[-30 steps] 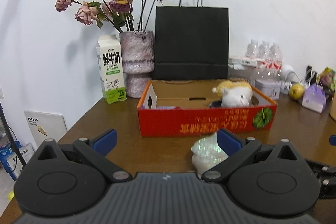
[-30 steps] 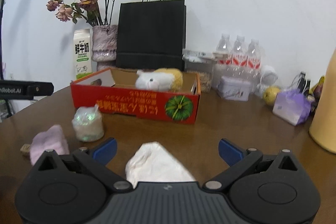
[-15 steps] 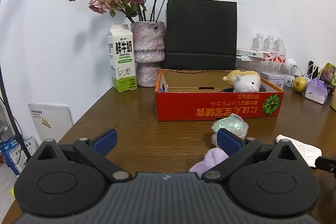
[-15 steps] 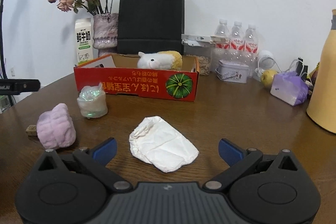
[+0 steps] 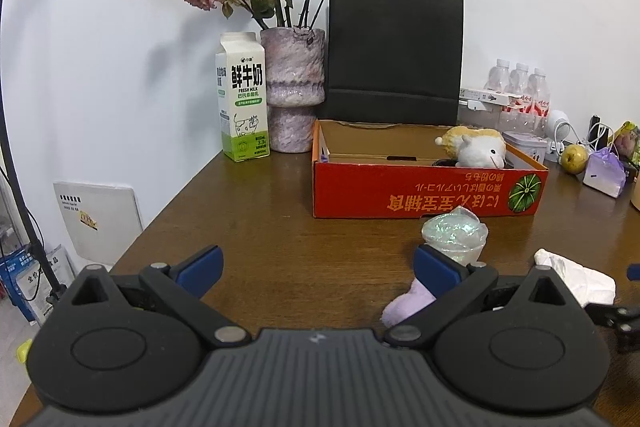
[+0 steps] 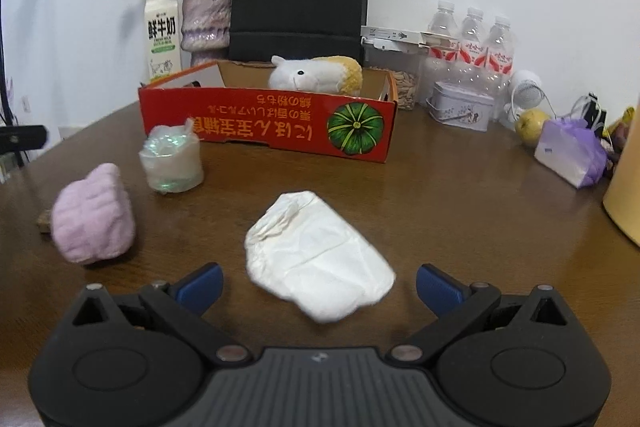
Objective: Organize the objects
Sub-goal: 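Grasp the white cloth on the table with the right gripper, then grasp the small yellow block with the left gripper while the right gripper holds the cloth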
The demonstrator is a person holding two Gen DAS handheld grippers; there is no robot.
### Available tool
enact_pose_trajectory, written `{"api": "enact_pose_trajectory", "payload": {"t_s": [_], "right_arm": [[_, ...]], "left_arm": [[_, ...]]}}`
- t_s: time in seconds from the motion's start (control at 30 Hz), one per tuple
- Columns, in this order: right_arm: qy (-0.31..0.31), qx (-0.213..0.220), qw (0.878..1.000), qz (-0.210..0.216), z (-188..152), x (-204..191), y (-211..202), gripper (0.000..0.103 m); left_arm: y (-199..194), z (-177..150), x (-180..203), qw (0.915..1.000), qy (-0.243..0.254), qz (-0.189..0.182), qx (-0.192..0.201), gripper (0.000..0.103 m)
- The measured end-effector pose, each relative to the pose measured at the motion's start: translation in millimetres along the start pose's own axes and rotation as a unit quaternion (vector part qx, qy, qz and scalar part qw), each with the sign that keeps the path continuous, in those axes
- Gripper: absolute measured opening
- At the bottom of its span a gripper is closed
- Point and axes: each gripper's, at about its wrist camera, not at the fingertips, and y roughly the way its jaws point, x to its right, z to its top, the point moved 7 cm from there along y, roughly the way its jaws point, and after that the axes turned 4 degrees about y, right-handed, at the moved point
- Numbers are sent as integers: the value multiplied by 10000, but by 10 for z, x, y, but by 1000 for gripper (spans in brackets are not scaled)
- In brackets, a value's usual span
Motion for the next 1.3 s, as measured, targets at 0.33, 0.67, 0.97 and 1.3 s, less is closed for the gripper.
{"api": "enact_pose_trajectory", "payload": {"t_s": [0.33, 0.67, 0.97, 1.3], "right_arm": [[6, -493, 9975, 505, 158, 22, 501, 103], [-169, -372, 9961, 782, 202, -70, 493, 80], [-263, -205, 9970, 703, 159, -204, 341, 51], [-188, 492, 9984, 193, 129, -223, -11, 46]], "left_arm": [[47, -22, -43, 9999, -59, -27, -117, 103], [68, -37, -39, 9999, -38, 13, -152, 103], [61, -27, -34, 9999, -41, 14, -116, 103], [29, -19, -68, 9999, -91, 64, -67, 103]]}}
